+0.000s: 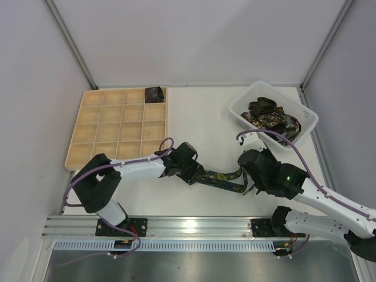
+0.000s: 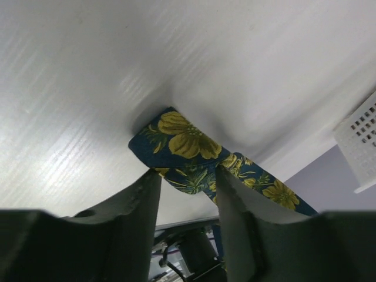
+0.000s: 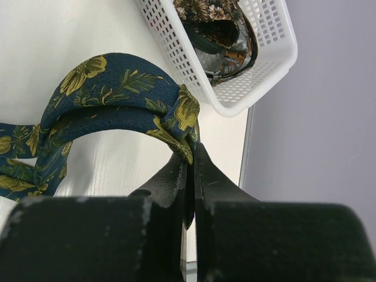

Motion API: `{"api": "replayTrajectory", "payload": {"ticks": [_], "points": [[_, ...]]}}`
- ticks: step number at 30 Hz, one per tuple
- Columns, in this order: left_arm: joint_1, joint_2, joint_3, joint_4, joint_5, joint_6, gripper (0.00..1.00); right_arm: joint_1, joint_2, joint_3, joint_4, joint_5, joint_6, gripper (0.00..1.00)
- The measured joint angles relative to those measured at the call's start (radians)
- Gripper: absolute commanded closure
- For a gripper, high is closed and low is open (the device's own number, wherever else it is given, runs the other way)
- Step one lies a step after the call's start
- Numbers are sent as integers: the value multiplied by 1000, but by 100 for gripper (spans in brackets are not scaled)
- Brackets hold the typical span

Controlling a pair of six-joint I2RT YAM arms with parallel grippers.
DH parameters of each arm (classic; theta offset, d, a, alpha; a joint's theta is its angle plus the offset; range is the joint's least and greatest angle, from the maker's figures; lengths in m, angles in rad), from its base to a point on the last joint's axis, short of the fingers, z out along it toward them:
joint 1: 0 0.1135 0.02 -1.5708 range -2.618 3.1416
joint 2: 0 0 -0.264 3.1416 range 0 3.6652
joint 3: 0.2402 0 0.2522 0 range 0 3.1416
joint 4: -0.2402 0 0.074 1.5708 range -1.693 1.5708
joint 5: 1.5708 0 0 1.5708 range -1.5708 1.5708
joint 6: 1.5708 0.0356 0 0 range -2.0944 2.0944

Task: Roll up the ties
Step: Flatten the tie

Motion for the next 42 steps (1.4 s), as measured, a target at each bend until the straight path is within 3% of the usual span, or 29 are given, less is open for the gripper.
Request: {"api": "replayTrajectory", "payload": {"ticks": [1, 4, 5, 12, 14, 21, 25, 28, 31, 35, 38, 40, 41, 42], "points": [[2, 5, 0, 1, -2, 0, 58, 0, 0, 0, 1, -1, -2, 100], [8, 14, 0, 4, -4, 3, 85, 0, 0, 0, 5, -5, -13, 100], [10, 16, 0, 4, -7, 7, 100, 0, 0, 0, 7, -6, -17, 100], [15, -19, 46, -147, -119, 123, 100, 0, -1, 0, 42, -7, -78, 100], [16, -92, 54, -223, -172, 165, 99, 0, -2, 0, 73, -7, -129, 100], [18, -620, 59, -454, -409, 315, 100, -32, -4, -40, 314, -25, -401, 100], [19, -811, 53, -612, -488, 322, 100, -24, 26, -107, 462, -76, -576, 96], [19, -861, -15, -706, -503, 300, 100, 7, 115, -116, 485, -167, -585, 94], [19, -891, -90, -808, -501, 266, 100, 48, 232, -103, 480, -322, -473, 95], [19, -981, -115, -935, -524, 215, 100, 110, 354, -55, 461, -487, -280, 80], [19, -1069, -111, -985, -555, 182, 100, 149, 428, -6, 449, -606, -153, 78], [19, -1097, -108, -1003, -567, 171, 100, 163, 462, 7, 446, -657, -80, 60], [19, -1107, -107, -1008, -574, 166, 100, 172, 472, 7, 442, -680, -40, 31], [19, -1117, -107, -1012, -577, 165, 100, 180, 478, 6, 435, -699, 3, 27]]}}
